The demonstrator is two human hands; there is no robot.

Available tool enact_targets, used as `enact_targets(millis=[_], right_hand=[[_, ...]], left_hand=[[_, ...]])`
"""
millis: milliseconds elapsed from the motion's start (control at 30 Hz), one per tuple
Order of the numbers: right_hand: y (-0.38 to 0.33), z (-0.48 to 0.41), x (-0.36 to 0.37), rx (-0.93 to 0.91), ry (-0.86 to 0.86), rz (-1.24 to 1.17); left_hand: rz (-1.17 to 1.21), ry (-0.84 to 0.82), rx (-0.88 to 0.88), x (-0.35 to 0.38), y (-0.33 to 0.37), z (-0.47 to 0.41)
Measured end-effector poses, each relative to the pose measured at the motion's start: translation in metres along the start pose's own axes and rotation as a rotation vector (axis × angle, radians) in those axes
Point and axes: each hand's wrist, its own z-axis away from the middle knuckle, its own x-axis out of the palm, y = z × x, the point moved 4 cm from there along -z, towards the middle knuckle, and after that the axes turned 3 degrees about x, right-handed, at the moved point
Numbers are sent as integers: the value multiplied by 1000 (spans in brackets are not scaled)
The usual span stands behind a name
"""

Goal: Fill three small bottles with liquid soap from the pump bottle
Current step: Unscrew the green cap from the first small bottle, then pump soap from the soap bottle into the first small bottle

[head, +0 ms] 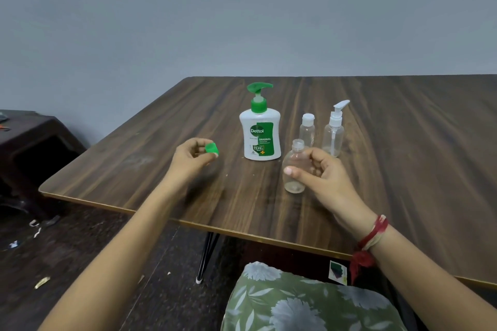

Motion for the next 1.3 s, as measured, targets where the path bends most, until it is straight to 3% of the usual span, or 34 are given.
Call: enact_targets(millis=[133, 233, 467, 600, 700, 800, 967, 1167, 1300], right_hand=[[3, -3, 3, -10, 16, 37], [3, -4, 1, -14, 18, 42], [1, -5, -1, -2, 29, 88], [2, -6, 1, 15, 38, 95], [-1, -9, 5, -4, 49, 67], [-9, -12, 14, -23, 49, 66], [-15, -18, 26, -33, -14, 41], [-19, -20, 32, 1, -127, 13], [-20, -24, 19, 0, -30, 19]], left_hand=[[-319, 21, 4, 2, -13, -17], [-425, -34, 37, 10, -15, -21], [-368, -82, 7, 10, -17, -22], [-214, 52, 282, 18, 33, 7], [62, -215, 302, 56, 55, 42], [98, -445, 273, 95, 46, 63], [98, -260, 303, 96, 40, 54], [165, -224, 282, 86, 40, 58], [243, -140, 236, 77, 33, 56]])
